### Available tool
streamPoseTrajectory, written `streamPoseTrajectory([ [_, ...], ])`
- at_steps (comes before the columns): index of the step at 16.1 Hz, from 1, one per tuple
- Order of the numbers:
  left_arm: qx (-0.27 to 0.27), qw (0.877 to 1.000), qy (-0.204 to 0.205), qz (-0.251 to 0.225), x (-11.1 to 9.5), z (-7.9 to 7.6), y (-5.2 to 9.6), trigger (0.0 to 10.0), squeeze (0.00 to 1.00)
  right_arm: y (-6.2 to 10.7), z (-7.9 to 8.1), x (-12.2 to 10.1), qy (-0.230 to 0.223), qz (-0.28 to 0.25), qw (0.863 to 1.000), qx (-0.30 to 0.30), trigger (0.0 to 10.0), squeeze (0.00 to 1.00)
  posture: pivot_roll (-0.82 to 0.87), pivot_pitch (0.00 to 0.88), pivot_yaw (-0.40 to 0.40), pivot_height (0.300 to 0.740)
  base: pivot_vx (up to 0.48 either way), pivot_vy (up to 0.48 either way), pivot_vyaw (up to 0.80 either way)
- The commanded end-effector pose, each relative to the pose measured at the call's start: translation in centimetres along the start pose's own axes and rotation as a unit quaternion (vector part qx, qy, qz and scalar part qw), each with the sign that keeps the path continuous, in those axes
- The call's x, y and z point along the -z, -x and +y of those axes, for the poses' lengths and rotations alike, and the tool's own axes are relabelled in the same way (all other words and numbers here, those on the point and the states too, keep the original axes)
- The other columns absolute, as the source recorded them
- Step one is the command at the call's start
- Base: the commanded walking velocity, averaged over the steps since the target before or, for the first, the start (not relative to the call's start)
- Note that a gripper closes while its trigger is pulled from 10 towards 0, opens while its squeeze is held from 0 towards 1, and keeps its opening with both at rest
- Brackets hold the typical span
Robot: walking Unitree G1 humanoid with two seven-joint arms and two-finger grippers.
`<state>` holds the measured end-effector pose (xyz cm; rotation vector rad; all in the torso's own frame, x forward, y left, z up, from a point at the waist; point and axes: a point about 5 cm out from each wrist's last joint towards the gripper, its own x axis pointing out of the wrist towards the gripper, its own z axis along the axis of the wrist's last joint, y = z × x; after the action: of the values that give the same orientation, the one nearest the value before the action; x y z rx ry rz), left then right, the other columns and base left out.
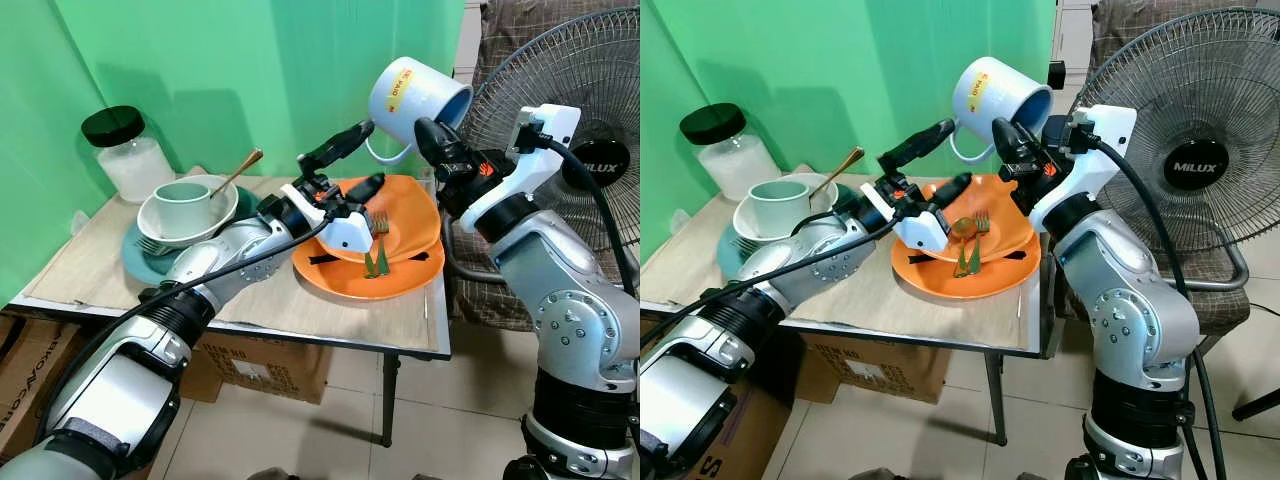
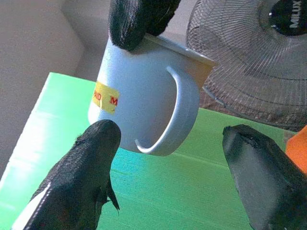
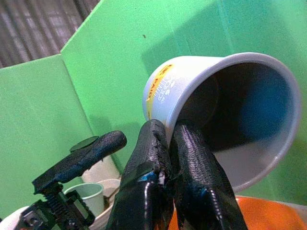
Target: Setting the table
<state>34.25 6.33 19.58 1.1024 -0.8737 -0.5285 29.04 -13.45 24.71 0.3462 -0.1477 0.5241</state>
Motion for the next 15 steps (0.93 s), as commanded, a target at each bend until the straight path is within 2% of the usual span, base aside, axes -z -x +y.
streamPoseTrajectory([
  [1, -0.016, 1.000, -0.016, -0.008, 0.2, 0.5, -0.2, 0.0, 0.00, -0.1, 0.9, -0.7, 0.000, -0.007, 1.000, -0.023, 0.0, 0.00, -0.07, 0.000, 0.127, 0.740, 0.000, 0.000, 0.00],
  [4, -0.028, 0.999, -0.022, -0.012, 0.2, 0.5, -0.4, 0.0, 0.00, -0.4, 1.6, -0.7, -0.046, -0.017, 0.998, -0.040, 0.0, 0.00, -0.07, 0.000, 0.125, 0.740, 0.000, 0.000, 0.00],
  [7, -0.030, 0.999, -0.024, -0.021, 0.0, 0.1, -0.4, 0.0, 0.00, -0.4, 1.9, -0.8, -0.071, -0.020, 0.996, -0.050, 0.0, 0.00, -0.07, 0.000, 0.126, 0.740, 0.000, 0.000, 0.00],
  [10, -0.036, 0.999, -0.027, -0.024, 0.0, 0.1, -0.5, 0.0, 0.00, -0.3, 1.9, -0.7, -0.074, -0.011, 0.996, -0.054, 0.0, 0.00, -0.07, 0.000, 0.126, 0.740, 0.000, 0.000, 0.00],
  [15, -0.080, 0.995, -0.046, -0.029, 0.0, 1.1, -0.5, 0.0, 0.00, -0.1, 1.8, -0.2, -0.086, 0.014, 0.995, -0.051, 0.0, 0.00, -0.07, 0.000, 0.125, 0.740, 0.000, 0.000, 0.00],
])
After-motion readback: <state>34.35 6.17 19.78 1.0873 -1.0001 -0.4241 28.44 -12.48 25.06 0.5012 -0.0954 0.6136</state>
